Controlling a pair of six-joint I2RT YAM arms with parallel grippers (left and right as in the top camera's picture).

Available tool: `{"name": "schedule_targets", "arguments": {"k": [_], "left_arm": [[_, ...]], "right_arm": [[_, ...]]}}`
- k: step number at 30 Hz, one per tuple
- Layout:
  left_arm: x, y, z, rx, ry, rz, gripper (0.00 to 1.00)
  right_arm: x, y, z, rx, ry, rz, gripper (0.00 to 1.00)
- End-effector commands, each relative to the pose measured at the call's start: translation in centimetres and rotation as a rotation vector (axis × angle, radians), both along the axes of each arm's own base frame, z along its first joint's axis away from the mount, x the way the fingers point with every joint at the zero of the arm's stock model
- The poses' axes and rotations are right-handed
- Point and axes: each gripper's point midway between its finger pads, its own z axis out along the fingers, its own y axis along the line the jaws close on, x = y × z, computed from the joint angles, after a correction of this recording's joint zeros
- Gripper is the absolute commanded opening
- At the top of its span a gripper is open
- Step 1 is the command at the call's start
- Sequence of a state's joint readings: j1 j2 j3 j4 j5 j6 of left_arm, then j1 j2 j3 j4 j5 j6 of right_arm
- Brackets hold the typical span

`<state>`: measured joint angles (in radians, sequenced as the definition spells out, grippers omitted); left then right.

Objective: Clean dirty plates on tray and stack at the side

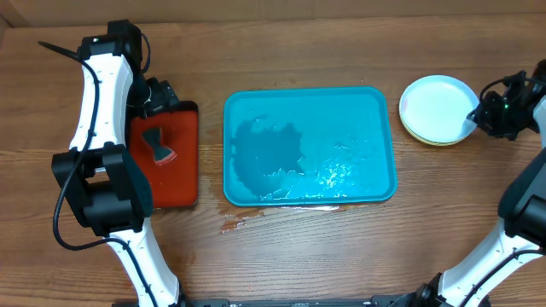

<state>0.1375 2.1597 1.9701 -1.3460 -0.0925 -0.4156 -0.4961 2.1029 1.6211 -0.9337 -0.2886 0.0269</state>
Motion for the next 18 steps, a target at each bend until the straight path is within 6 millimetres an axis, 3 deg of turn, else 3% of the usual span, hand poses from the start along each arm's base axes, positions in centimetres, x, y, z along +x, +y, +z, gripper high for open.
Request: {"name": "schedule_targets", "arguments": {"k": [1, 2, 7, 8, 13, 18], "left_arm": [[0.3, -0.4, 0.9, -0.005, -0.027, -0.008, 1.00], [0.3, -0.4, 0.9, -0.005, -0.027, -0.008, 1.00], [0.3, -0.4, 0.9, -0.005, -0.027, -0.008, 1.00], [0.2, -0.4, 0.9, -0.004, -0.027, -0.008, 1.00], [0.3, -0.4, 0.9, -0.005, -0.027, -0.008, 1.00], [0.3, -0.4, 0.9, -0.005, -0.027, -0.008, 1.00]], "right_arm": [[-0.1, 0.4, 1.5, 0.021, -0.002, -0.027, 0.59], [-0.2, 0.8, 2.2, 0.038, -0.006, -0.023, 1.00], [-1.0, 1.7, 7.6, 0.021, -0.083, -0.011, 1.00], [-1.6, 2.1, 10.7, -0.005, -0.133, -0.009, 1.00], [-5.1, 3.9, 18.0, -0.067, -0.234, -0.005, 1.00], [-9.3, 7.5, 22.2, -0.084, -0.291, 0.036, 1.00]]}}
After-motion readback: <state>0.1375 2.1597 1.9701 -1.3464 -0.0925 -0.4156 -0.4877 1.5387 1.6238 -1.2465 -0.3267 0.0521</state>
